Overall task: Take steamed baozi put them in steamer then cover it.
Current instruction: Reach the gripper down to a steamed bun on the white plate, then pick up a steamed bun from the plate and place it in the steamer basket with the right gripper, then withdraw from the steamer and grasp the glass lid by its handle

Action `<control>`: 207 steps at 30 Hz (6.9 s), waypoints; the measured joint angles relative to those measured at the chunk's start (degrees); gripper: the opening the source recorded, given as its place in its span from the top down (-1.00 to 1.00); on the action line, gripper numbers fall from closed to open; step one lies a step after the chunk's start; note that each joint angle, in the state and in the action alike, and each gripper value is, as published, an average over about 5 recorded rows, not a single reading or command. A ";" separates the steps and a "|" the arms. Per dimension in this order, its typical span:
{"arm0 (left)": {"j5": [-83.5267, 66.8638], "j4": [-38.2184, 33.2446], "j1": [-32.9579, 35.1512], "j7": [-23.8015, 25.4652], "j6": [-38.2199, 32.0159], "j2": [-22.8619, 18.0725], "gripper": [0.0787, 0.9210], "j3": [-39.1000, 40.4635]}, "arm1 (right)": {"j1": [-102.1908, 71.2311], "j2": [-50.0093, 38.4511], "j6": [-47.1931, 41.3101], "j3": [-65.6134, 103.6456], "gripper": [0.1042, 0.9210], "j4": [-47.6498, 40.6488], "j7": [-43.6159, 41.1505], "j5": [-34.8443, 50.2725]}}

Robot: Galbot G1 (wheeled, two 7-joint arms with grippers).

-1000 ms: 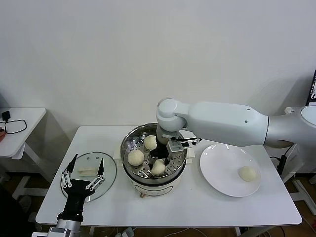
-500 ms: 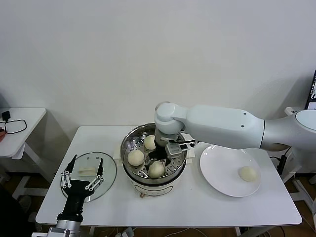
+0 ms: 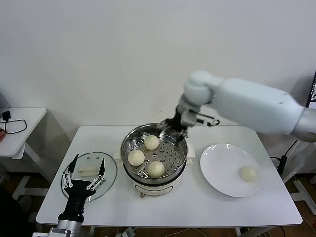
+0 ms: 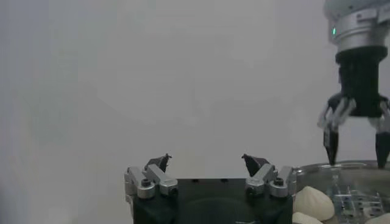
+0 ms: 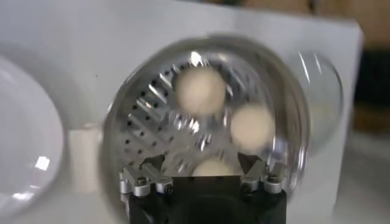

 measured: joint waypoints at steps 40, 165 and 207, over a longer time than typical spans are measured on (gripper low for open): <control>0.14 -0.29 0.39 0.00 -0.08 -0.32 -0.77 -0.32 | -21.08 -16.14 -18.44 1.83 -0.76 -20.34 -0.14 3.85; -0.02 -1.02 -1.41 -1.43 0.28 0.19 -0.77 -0.70 | 6.35 20.06 -35.20 -24.68 -0.76 -7.40 4.62 29.92; 31.88 14.65 -9.29 -7.69 -0.38 5.10 -0.77 -3.65 | -69.13 -3.25 -3.47 62.46 -0.76 11.18 78.60 26.06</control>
